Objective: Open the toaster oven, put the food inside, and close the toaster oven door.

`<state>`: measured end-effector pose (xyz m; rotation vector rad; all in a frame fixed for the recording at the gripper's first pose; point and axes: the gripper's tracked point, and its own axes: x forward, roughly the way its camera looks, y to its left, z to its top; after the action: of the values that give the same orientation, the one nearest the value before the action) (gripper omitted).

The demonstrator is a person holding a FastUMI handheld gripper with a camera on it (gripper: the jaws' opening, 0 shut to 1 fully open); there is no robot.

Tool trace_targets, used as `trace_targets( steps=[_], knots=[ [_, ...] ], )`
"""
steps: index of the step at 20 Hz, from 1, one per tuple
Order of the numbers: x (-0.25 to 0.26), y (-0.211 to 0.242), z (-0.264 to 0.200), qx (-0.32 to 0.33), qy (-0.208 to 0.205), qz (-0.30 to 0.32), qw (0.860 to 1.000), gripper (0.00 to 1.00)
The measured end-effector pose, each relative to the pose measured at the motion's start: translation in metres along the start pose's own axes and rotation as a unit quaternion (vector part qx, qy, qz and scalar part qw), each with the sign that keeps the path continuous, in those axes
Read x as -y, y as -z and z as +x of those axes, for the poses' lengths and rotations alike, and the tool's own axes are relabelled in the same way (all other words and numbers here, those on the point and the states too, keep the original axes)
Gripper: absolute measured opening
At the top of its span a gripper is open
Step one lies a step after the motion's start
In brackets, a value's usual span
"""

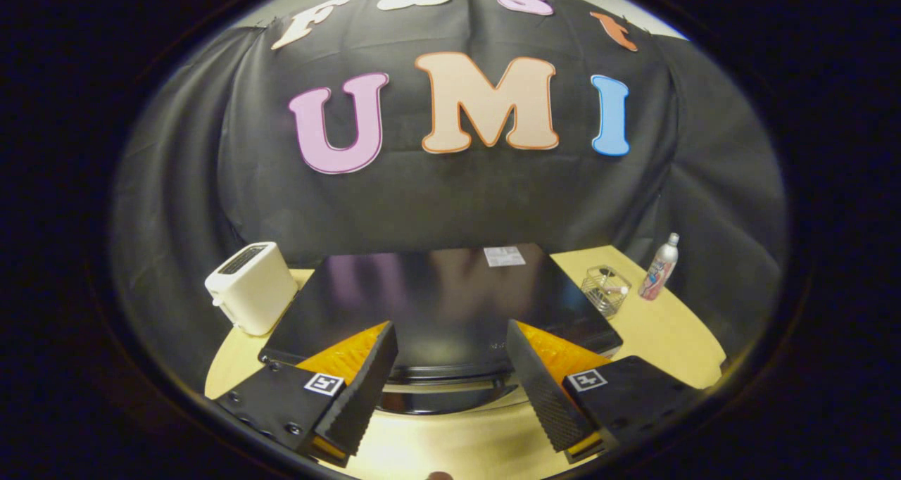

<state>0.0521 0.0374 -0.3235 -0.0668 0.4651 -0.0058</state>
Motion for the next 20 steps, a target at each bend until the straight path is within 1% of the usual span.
trace_targets(
  steps=[2,3,8,12,15,16,17,18,20],
  knots=[
    [0.001,0.01,0.0,-0.011,0.0,-0.006,1.0,0.99],
    [0.001,0.008,0.0,-0.001,0.001,0.0,1.0,0.99],
    [0.001,0.013,-0.003,-0.007,0.001,0.007,1.0,1.0],
    [0.001,0.017,-0.015,-0.012,-0.005,-0.011,1.0,1.0],
    [0.002,0.023,-0.016,-0.019,-0.008,0.003,1.0,1.0],
    [0.003,0.029,-0.025,-0.031,-0.005,0.003,0.999,1.0],
    [0.001,0.021,-0.03,-0.015,-0.005,0.005,1.0,1.0],
    [0.001,0.029,-0.022,-0.025,-0.005,0.003,1.0,1.0],
    [0.003,0.03,-0.021,-0.028,-0.005,0.007,1.0,1.0]
  ],
)
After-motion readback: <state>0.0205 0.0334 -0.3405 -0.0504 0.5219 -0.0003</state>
